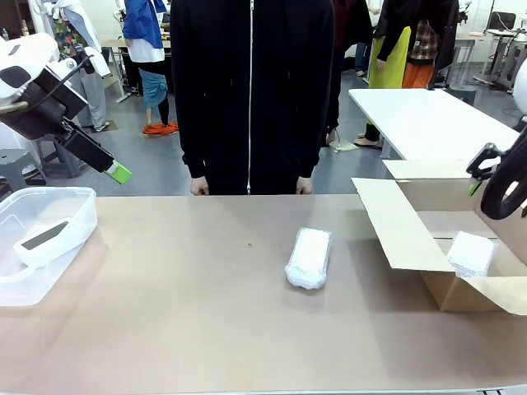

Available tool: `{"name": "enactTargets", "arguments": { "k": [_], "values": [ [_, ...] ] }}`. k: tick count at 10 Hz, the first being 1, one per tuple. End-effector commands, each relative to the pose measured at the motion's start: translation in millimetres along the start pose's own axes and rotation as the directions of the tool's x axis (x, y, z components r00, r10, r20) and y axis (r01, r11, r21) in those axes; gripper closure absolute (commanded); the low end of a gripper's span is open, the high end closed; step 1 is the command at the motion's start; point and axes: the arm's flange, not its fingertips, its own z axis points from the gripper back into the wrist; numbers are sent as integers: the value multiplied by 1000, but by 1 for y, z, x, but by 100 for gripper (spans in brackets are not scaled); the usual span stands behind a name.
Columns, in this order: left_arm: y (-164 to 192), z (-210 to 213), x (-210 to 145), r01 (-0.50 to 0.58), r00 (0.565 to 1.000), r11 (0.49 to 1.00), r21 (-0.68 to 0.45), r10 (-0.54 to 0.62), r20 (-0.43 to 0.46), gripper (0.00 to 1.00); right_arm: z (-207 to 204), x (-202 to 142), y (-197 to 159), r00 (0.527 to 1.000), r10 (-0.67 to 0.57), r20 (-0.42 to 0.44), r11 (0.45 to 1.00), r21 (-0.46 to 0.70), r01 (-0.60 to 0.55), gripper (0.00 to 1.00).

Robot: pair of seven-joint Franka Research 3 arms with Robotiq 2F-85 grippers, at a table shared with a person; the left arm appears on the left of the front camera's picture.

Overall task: Separate and place wrapped and unwrapped clocks.
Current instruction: If the picked Digital clock is wrapped, place it in the Package Box ; if not, place it in the Organizing box.

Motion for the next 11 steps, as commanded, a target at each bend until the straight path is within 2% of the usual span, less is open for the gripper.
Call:
{"name": "enactTargets", "arguments": {
  "k": [1, 4, 6, 7, 9, 10, 11],
  "values": [
    [0, 0, -1, 1, 1000, 1000, -16, -1, 6, 0, 33, -8, 4, 999, 18, 40, 1000, -25, -17, 0],
    [0, 0, -1, 1, 1000, 1000, -16, -1, 6, 0, 79, -22, 26, 985, 132, 114, 991, -51, -127, 0],
    [0, 0, -1, 1, 1000, 1000, -16, -1, 6, 0, 98, -27, 32, 975, 182, 126, 981, -84, -173, 0],
    [0, 0, -1, 1, 1000, 1000, -16, -1, 6, 0, 102, -29, 35, 964, 249, 97, 968, -3, -250, 0],
    [0, 0, -1, 1, 1000, 1000, -16, -1, 6, 0, 105, -31, 39, 949, 289, 123, 957, -65, -283, 0],
    [0, 0, -1, 1, 1000, 1000, -16, -1, 6, 0, 102, -30, 42, 950, 296, 100, 954, -81, -288, 0],
    [0, 0, -1, 1, 1000, 1000, -16, -1, 6, 0, 99, -28, 50, 944, 304, 126, 953, -58, -299, 0]
  ]
}}
